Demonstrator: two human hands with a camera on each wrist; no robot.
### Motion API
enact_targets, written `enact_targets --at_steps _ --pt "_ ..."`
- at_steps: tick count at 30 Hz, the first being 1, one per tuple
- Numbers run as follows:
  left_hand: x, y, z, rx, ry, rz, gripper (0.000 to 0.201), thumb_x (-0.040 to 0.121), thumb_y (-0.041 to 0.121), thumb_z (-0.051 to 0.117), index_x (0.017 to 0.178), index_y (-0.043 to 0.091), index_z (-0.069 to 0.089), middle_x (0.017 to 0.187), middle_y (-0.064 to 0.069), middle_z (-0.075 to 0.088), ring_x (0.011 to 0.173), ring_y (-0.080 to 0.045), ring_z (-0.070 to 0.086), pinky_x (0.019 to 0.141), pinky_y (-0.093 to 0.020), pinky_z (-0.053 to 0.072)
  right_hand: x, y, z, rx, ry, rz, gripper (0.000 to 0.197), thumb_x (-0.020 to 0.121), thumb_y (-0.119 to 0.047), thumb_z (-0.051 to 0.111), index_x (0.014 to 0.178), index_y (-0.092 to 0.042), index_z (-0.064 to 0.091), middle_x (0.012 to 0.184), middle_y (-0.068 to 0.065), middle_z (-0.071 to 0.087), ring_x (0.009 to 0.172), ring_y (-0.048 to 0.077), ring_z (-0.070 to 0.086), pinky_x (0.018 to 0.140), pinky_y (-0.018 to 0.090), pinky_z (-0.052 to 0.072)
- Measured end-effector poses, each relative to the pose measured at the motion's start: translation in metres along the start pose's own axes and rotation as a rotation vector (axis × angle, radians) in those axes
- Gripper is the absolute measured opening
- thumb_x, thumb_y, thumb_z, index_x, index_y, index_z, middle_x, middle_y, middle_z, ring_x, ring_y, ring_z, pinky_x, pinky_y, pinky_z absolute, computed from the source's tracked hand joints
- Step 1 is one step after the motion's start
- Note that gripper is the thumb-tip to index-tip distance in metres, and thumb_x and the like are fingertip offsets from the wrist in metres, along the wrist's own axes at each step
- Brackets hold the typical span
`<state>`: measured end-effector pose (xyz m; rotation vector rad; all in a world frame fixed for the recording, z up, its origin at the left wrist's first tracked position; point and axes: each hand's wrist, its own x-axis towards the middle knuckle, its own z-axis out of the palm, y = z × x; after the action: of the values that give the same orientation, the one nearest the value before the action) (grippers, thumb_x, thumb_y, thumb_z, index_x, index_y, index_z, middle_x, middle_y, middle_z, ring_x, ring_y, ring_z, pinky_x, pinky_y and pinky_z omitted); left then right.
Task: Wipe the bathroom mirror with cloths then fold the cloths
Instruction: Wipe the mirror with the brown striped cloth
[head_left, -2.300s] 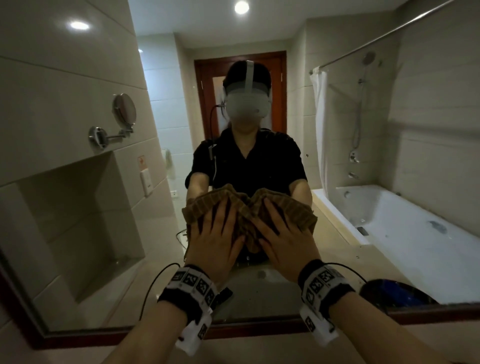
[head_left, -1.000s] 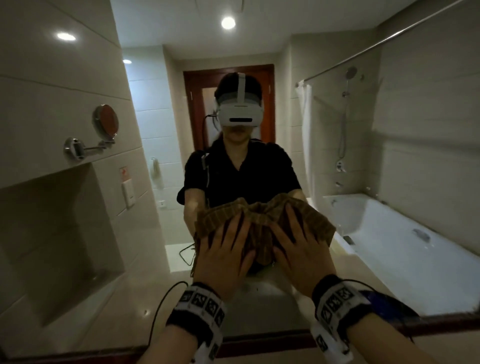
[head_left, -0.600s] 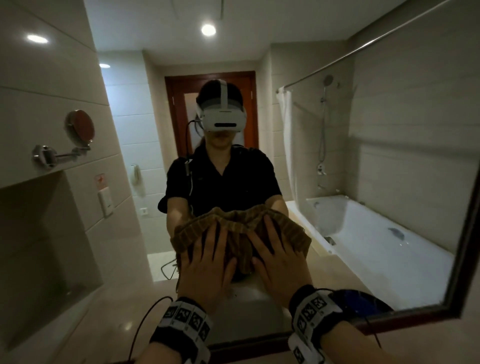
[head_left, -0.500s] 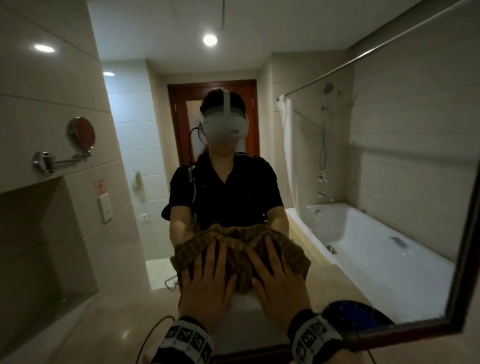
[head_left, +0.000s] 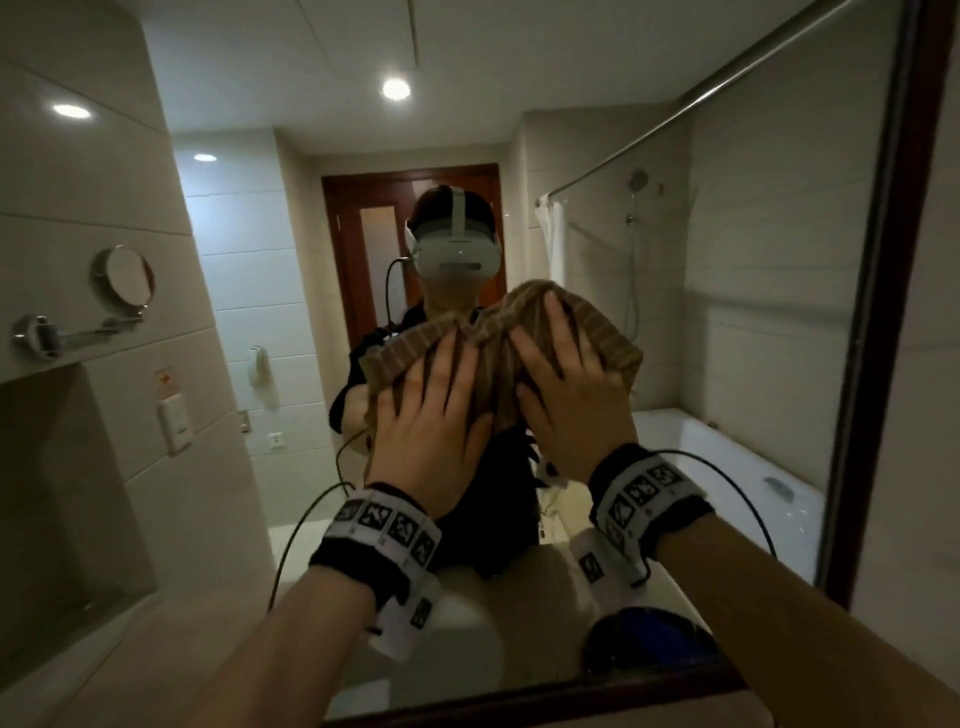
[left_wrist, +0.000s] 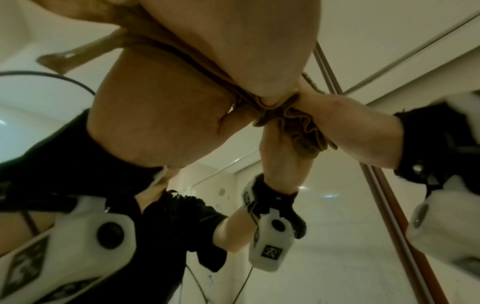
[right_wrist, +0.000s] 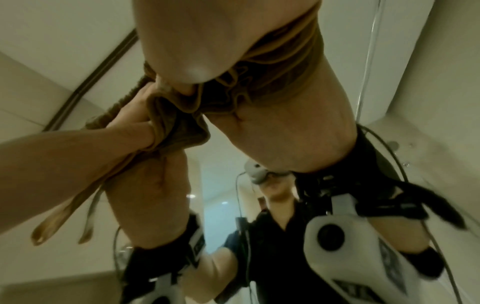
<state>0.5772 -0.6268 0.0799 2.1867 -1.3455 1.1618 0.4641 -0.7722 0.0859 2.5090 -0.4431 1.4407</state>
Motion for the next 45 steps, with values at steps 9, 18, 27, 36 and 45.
enact_targets --at_steps 9,18,27,36,45 --pt "0.007 0.027 0.003 0.032 0.027 -0.101 0.072 0.096 0.053 0.024 0.153 0.020 -0.003 0.161 -0.005 -0.002 0.144 -0.030 0.010 0.110 -0.056 0.020 -0.024 0.036 -0.005 -0.033 -0.019 -0.005 0.061 0.099 -0.045 0.030 0.154 -0.033 0.008 0.162 0.007 -0.006 0.143 0.029 0.022 0.112 0.045 0.026" --pt "-0.081 0.080 0.071 0.048 -0.238 0.005 0.065 0.091 0.049 0.034 0.148 0.018 0.025 0.153 -0.004 0.023 0.131 -0.028 0.037 0.101 -0.049 0.029 -0.135 0.066 0.039 -0.040 -0.109 -0.079 0.059 0.096 -0.041 0.034 0.152 -0.032 0.018 0.161 0.005 0.006 0.140 0.029 0.027 0.110 0.043 0.028" --pt "-0.078 0.116 0.085 0.008 -0.275 -0.086 0.063 0.095 0.050 0.023 0.145 0.013 0.027 0.149 -0.010 0.029 0.127 -0.032 0.036 0.094 -0.052 0.039 -0.166 0.101 0.033 -0.084 -0.180 -0.130 0.051 0.100 -0.043 0.021 0.150 -0.035 0.026 0.155 0.005 0.026 0.135 0.026 0.033 0.106 0.049 0.025" --pt "0.061 0.160 0.032 0.078 0.035 0.088 0.070 0.095 0.048 0.033 0.153 0.019 0.006 0.160 -0.003 0.004 0.143 -0.026 0.012 0.113 -0.051 0.008 -0.029 0.166 -0.039 -0.058 0.010 -0.046 0.057 0.098 -0.039 0.036 0.152 -0.026 0.022 0.162 0.011 0.002 0.145 0.031 0.016 0.113 0.046 0.024" --pt "0.075 0.184 0.034 0.090 0.045 0.021 0.071 0.096 0.050 0.032 0.154 0.019 0.005 0.161 -0.004 0.001 0.143 -0.027 0.012 0.107 -0.053 0.022 -0.051 0.192 -0.039 -0.104 0.028 -0.010 0.063 0.100 -0.040 0.038 0.154 -0.031 0.007 0.162 0.009 -0.006 0.146 0.030 0.015 0.114 0.045 0.020"
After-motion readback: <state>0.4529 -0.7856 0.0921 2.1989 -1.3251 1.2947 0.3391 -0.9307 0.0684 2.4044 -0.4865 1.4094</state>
